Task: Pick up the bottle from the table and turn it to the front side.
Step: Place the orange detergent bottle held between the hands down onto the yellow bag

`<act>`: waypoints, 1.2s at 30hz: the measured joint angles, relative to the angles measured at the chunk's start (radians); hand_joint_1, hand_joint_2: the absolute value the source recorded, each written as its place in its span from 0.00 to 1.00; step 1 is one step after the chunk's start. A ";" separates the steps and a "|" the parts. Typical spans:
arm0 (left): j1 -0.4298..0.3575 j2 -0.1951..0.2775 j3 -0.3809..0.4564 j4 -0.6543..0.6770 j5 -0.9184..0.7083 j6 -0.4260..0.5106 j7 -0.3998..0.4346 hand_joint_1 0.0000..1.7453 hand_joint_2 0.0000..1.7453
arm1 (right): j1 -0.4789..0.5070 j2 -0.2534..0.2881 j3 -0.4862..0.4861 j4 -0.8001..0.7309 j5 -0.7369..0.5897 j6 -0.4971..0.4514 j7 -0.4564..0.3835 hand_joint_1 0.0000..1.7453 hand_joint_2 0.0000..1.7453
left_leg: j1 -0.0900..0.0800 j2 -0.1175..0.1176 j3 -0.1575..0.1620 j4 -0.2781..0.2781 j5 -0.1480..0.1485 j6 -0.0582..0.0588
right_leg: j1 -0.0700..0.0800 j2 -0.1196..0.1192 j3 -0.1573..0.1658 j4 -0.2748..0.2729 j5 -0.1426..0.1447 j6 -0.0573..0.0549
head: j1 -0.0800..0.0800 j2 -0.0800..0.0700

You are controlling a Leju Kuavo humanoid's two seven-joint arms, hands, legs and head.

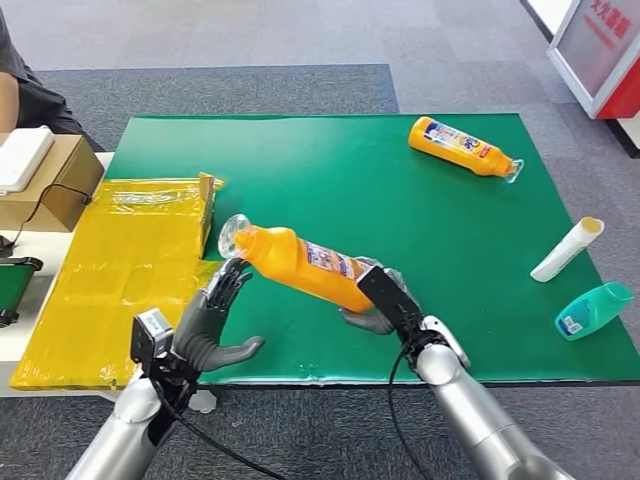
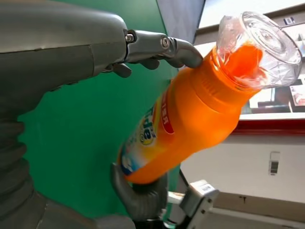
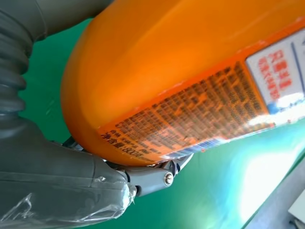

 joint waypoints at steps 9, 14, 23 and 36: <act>-0.017 -0.004 -0.017 -0.008 0.101 0.063 0.020 0.00 1.00 | -0.012 0.042 0.067 0.075 0.051 -0.030 -0.012 1.00 1.00 | 0.000 0.000 -0.001 0.000 0.000 0.000 | 0.000 0.000 -0.001 0.000 -0.001 0.000 | 0.000 0.000; -0.017 -0.013 -0.014 -0.008 0.145 0.108 0.020 0.00 1.00 | -0.002 0.048 0.093 0.077 0.055 -0.031 -0.009 1.00 1.00 | 0.000 0.000 -0.001 0.000 0.000 0.000 | 0.000 0.000 -0.001 0.000 0.000 0.000 | 0.000 0.000; -0.010 -0.031 0.008 -0.008 0.209 0.160 0.029 0.48 1.00 | 0.023 0.049 0.112 0.034 0.054 -0.038 -0.003 1.00 1.00 | 0.000 0.000 -0.001 0.000 0.000 0.000 | 0.000 0.000 -0.001 0.000 0.000 0.000 | 0.000 0.000; -0.032 -0.019 -0.019 0.002 0.197 0.067 0.049 1.00 1.00 | 0.016 0.043 0.130 -0.008 0.052 -0.033 -0.004 1.00 1.00 | 0.000 0.000 -0.002 0.000 0.000 0.000 | 0.000 0.000 -0.001 0.000 0.000 0.000 | 0.000 0.000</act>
